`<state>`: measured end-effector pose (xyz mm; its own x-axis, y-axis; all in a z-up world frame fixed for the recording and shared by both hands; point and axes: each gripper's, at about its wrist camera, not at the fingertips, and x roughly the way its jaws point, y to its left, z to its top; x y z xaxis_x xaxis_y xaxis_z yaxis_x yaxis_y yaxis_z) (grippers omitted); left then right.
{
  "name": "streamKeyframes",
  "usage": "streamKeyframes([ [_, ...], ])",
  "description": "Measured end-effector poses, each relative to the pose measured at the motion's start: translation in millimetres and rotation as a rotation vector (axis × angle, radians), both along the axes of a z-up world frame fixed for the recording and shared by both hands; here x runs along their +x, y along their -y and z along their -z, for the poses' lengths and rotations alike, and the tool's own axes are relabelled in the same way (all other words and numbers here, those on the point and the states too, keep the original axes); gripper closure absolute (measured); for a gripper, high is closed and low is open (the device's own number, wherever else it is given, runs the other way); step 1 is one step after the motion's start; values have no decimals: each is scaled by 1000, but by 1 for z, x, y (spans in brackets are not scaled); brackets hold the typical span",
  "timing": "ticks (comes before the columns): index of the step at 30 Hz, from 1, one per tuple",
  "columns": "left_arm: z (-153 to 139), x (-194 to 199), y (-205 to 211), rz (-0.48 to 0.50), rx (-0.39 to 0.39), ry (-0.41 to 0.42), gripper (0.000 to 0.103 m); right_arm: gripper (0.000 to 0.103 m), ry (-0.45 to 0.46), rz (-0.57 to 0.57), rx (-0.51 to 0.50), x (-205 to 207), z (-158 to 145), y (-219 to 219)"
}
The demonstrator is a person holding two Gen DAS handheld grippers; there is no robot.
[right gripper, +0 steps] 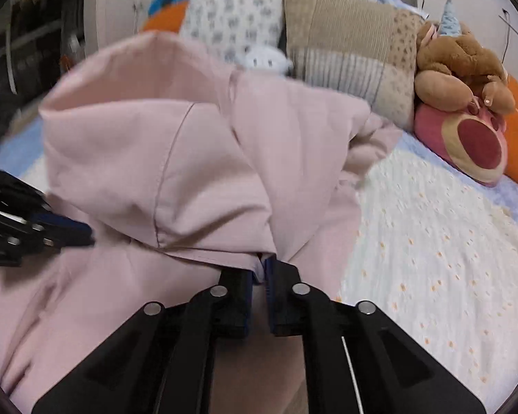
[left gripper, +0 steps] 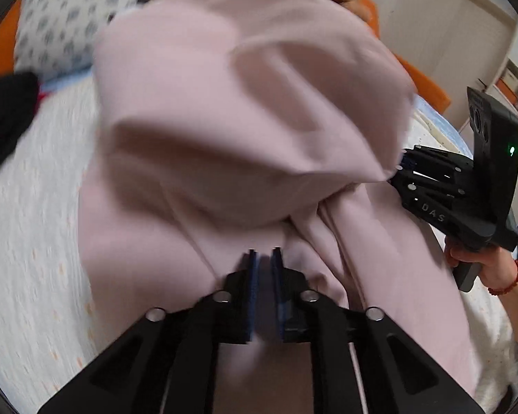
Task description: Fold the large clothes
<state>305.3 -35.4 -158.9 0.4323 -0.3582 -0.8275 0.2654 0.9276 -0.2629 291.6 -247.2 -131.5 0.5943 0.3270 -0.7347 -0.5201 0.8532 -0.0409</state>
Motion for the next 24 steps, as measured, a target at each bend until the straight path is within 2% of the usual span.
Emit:
streamKeyframes([
  [1, -5, -7, -4, -6, -21, -27, 54, 90, 2, -9, -16, -8, -6, 0],
  [2, -13, -15, -8, -3, -45, -48, 39, 77, 16, -24, -27, -17, -16, 2],
  [3, -31, -29, -13, 4, -74, -37, 22, 58, 35, -39, -35, -26, -28, 4],
  [5, -72, -52, -19, 29, -94, 40, 20, 41, 122, -74, 0, -55, -65, 14],
  [8, -124, -58, -22, 44, -114, 138, 11, 39, 180, -82, 59, -72, -109, 21],
  [10, -155, -45, -26, 24, -150, 192, 10, 35, 198, -71, 120, -68, -134, 19],
  [12, -175, -18, -30, -20, -148, 237, 10, 35, 203, -46, 151, -57, -148, 12],
  [13, -181, -2, -32, -45, -127, 267, 10, 38, 197, -43, 164, -52, -149, 9],
  [15, -182, 36, -33, -99, -54, 306, 10, 61, 143, -27, 200, -27, -145, -4],
  [17, -171, 74, -34, -134, 0, 300, 10, 80, 88, -4, 215, -6, -138, -14],
  [18, -158, 96, -33, -160, 35, 279, 10, 83, 42, 1, 220, 11, -127, -21],
  [20, -125, 126, -36, -205, 54, 200, 10, 91, -11, 14, 221, 33, -105, -26],
  [21, -109, 133, -37, -226, 58, 161, 10, 92, -53, 17, 224, 45, -89, -28],
  [24, -50, 144, -40, -233, -34, -22, 11, 92, -120, 32, 191, 60, -56, -25],
])
